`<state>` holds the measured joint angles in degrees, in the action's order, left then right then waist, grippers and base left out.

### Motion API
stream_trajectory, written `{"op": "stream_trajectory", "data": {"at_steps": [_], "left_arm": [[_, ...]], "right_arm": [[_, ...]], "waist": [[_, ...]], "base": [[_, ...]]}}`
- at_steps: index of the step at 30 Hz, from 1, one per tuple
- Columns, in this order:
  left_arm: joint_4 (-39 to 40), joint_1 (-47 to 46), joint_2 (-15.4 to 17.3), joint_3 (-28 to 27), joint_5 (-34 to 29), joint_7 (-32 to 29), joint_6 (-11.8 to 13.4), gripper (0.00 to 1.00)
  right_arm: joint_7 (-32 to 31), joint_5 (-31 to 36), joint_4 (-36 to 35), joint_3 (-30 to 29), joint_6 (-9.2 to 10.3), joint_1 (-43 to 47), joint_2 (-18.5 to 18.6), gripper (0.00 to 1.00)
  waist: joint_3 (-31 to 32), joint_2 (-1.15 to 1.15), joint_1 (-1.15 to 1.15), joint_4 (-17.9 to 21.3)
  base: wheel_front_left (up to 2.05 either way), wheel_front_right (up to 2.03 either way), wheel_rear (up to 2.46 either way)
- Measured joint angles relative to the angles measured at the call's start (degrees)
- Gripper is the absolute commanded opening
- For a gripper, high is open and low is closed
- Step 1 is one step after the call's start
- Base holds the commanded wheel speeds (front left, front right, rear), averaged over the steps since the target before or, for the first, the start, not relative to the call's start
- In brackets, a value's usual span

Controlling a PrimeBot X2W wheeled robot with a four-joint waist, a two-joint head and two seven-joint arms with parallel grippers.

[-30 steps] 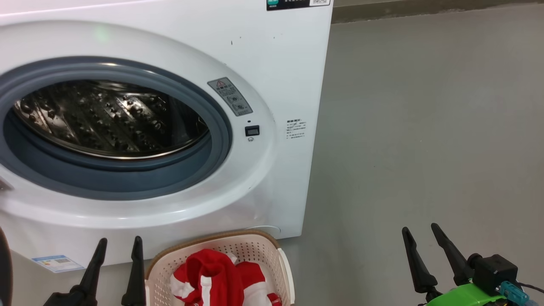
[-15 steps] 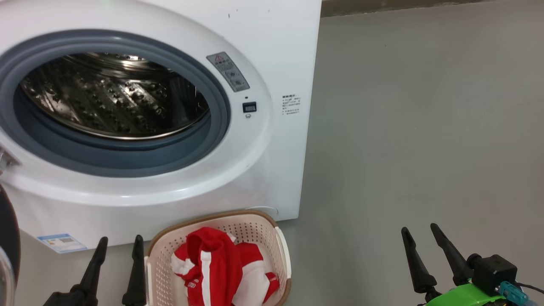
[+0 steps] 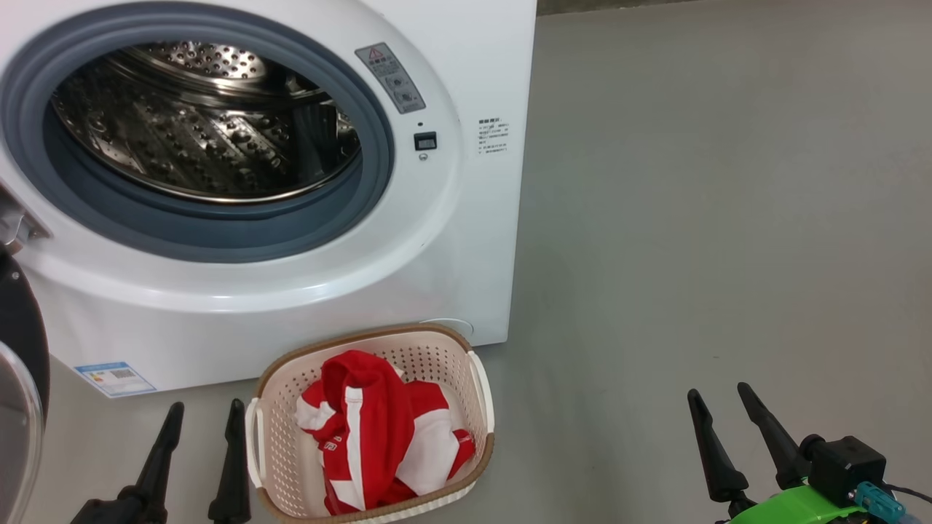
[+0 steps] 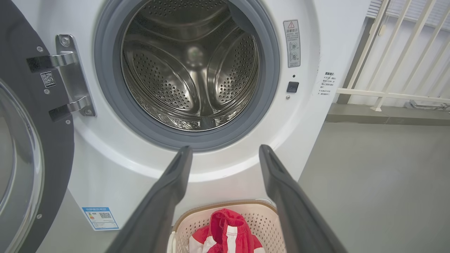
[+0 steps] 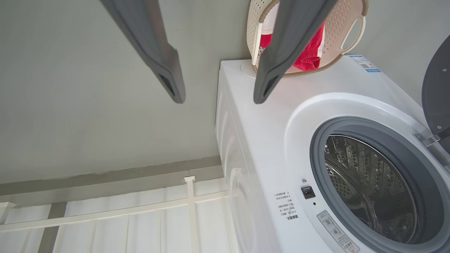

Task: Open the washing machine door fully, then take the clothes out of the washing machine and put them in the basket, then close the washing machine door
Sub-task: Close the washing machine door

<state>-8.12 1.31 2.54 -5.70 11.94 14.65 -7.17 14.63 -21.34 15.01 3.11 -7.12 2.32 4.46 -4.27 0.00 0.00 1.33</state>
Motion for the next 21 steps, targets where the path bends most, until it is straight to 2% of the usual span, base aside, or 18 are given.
{"op": "stream_trajectory", "data": {"at_steps": [12, 21], "left_arm": [[-0.08, 0.0, 0.0, 0.31, 0.02, 0.0, 0.0, 1.0], [-1.59, 0.01, 0.0, 0.79, 2.23, -0.01, 0.1, 1.0]], "right_arm": [[0.0, 0.0, -0.01, -0.21, 0.0, 0.04, 0.0, 1.0], [0.0, 0.0, -0.02, 0.7, 0.0, 0.13, 0.15, 1.0]], "waist": [[0.36, 0.0, 0.0, -0.19], [0.85, 0.0, 0.0, -3.12]], "base": [[-0.02, 0.02, 0.0], [0.0, 0.0, 0.0]]}}
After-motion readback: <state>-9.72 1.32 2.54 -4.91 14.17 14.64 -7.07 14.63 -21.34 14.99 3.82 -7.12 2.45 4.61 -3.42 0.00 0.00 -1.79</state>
